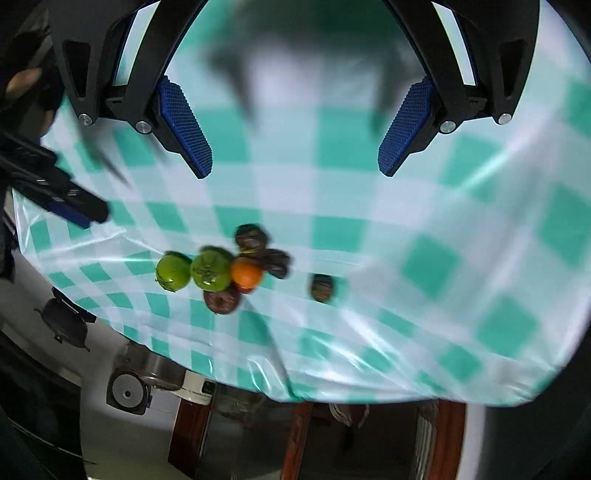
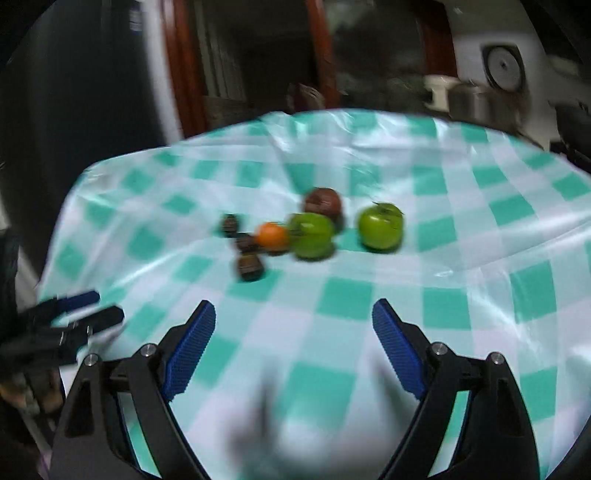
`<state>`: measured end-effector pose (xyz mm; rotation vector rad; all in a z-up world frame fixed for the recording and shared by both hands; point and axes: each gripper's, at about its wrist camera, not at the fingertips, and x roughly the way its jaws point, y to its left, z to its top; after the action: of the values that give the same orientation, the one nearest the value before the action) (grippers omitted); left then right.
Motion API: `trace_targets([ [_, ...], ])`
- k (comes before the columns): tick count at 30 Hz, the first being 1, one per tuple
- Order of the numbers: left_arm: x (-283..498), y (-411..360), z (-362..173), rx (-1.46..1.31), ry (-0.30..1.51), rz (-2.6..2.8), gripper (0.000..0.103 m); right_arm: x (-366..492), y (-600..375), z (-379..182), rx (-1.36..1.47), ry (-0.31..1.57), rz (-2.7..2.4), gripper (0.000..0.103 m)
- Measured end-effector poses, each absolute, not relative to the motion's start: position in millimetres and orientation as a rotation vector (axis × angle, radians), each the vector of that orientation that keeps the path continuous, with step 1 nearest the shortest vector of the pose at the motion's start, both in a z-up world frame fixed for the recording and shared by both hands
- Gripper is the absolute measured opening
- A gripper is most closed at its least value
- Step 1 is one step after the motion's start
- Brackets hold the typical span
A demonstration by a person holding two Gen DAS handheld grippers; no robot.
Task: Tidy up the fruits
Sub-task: 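Return both open tools to the fruit cluster on the tablecloth, then grasp a dark shrivelled fruit with the left tool while the right grasps a green tomato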
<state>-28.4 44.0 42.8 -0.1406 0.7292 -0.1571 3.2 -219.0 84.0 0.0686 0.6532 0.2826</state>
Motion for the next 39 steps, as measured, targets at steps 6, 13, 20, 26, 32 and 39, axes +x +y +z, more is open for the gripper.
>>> trace_targets([
  [6, 26.3, 26.7, 17.4, -0.183, 0.789, -0.158, 0.088, 99.7, -191.5, 45.3, 0.061, 0.770, 0.294, 0.087],
  [13, 42.4, 36.8, 16.4, -0.192, 0.803, -0.171, 0.088, 159.7, -167.4, 36.0, 0.008, 0.866, 0.306, 0.087],
  [20, 64.7, 21.4, 15.4, -0.157, 0.828, -0.172, 0.088, 179.6, -162.0, 29.7, 0.046, 0.884, 0.362, 0.078],
  [26, 94.2, 1.5, 10.9, -0.129, 0.871, -0.149, 0.088, 163.6, -175.8, 29.7, 0.112, 0.867, 0.381, 0.064],
  [32, 120.4, -26.6, 2.5, -0.004, 0.915, -0.129, 0.059, 144.9, -206.4, 32.1, 0.266, 0.816, 0.371, 0.064],
  [39, 114.2, -30.0, 7.5, 0.039, 0.872, -0.109, 0.040, 127.3, -216.8, 31.6, 0.309, 0.795, 0.362, 0.064],
])
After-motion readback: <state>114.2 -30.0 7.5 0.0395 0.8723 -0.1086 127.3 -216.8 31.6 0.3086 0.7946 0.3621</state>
